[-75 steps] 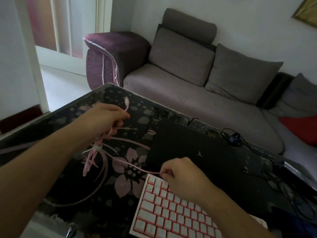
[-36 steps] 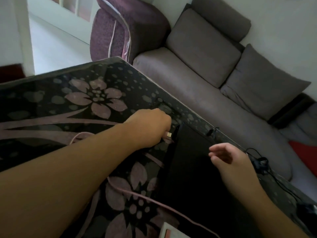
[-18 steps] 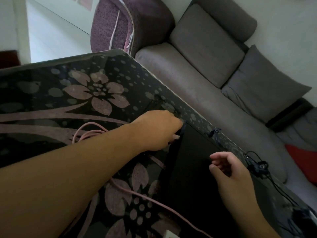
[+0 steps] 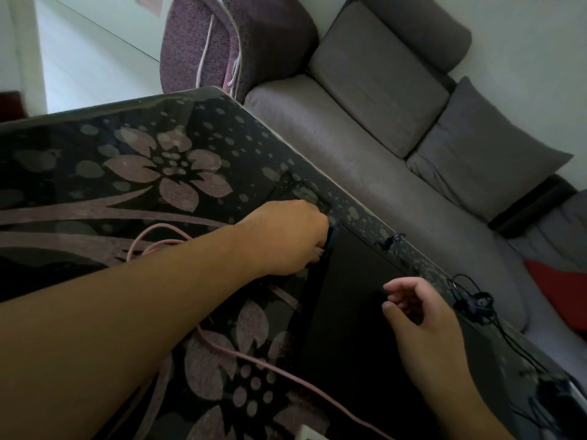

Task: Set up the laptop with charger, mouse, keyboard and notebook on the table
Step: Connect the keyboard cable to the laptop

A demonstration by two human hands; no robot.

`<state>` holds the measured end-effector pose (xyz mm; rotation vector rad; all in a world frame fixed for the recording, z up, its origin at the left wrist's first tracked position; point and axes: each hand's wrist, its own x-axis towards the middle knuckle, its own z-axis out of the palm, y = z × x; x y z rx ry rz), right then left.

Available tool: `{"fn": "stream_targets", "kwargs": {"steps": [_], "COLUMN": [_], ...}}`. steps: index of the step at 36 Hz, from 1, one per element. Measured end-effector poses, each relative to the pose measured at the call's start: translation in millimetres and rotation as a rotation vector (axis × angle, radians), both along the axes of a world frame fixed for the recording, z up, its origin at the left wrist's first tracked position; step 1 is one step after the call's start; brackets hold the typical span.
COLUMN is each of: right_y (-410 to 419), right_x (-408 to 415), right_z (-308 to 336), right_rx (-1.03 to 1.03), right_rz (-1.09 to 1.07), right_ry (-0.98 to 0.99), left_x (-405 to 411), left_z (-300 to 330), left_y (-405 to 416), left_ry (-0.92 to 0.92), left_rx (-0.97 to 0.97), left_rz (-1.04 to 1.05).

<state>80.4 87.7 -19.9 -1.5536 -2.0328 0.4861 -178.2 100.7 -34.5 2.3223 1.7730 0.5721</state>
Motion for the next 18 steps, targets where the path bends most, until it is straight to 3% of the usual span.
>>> {"fn": "stream_targets", "kwargs": {"steps": [18], "right_y": [-2.4], "right_x": [-0.3], "right_z": [1.4], "right_rx": [-0.002], "right_rz": [0.007], "right_ry": [-0.021], "left_x": [10.1], "left_z": [1.4], "left_y": [3.9], "left_ry": [0.157], "left_rx": [0.046], "left_rz": [-0.019]}}
